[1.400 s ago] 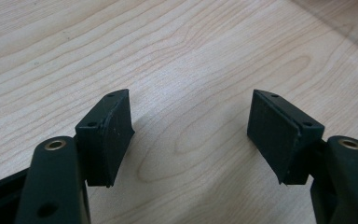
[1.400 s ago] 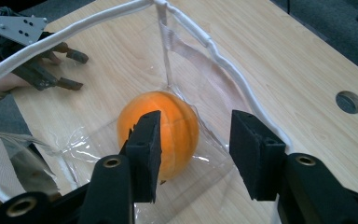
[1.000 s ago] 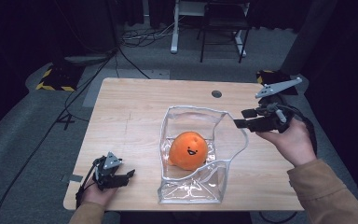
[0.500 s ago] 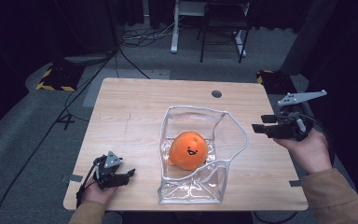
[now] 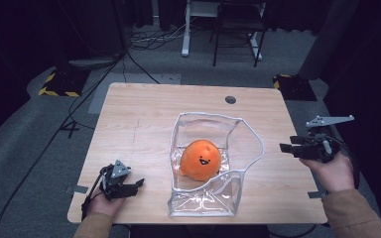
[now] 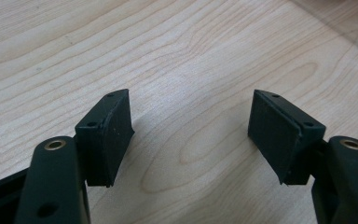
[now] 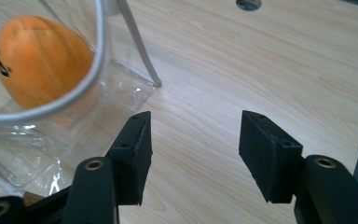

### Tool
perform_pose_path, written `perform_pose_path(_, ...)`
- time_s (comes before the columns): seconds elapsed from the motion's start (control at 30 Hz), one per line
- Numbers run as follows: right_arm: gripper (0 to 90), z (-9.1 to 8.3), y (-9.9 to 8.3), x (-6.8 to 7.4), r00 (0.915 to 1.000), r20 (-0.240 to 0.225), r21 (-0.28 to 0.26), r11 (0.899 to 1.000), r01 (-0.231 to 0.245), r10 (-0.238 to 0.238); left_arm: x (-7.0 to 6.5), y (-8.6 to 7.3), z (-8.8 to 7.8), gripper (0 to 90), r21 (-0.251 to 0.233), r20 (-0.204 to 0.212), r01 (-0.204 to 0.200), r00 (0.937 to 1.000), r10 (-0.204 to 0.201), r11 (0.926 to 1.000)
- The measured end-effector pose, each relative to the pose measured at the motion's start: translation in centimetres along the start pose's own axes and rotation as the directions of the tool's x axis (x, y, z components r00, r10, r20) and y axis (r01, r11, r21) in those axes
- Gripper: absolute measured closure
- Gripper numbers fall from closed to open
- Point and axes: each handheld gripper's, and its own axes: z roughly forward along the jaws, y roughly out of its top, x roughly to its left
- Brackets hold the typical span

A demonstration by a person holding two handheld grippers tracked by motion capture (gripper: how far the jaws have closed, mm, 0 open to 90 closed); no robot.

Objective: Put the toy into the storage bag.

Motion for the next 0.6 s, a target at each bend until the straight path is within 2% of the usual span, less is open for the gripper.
perform_pose_path(0.13, 43.7, 0.6, -1.5, -1.0, 0.9994, 0.013, 0.009, 0.999, -0.031, 0.031, 0.0, 0.0, 0.0, 30.9, 0.0, 0.0, 0.0, 1.0, 0.0, 1.0)
perform_pose_path(0.27, 43.6, 1.3, -2.8, -1.4, 0.9991, 0.018, 0.022, 0.999, -0.039, 0.039, 0.0, 0.0, 0.0, 30.9, 0.0, 0.0, 0.0, 1.0, 0.0, 1.0)
perform_pose_path(0.43, 43.6, 2.4, -4.4, -1.7, 0.9986, 0.025, 0.026, 0.999, -0.047, 0.047, 0.0, 0.0, 0.0, 30.9, -0.002, 0.001, 0.001, 1.0, -0.001, 1.0)
perform_pose_path(0.6, 43.7, 3.7, -5.9, -1.7, 0.9981, 0.006, 0.015, 0.998, -0.062, 0.062, 0.0, 0.1, 0.1, 30.9, -0.002, -0.002, 0.0, 1.0, 0.0, 1.0)
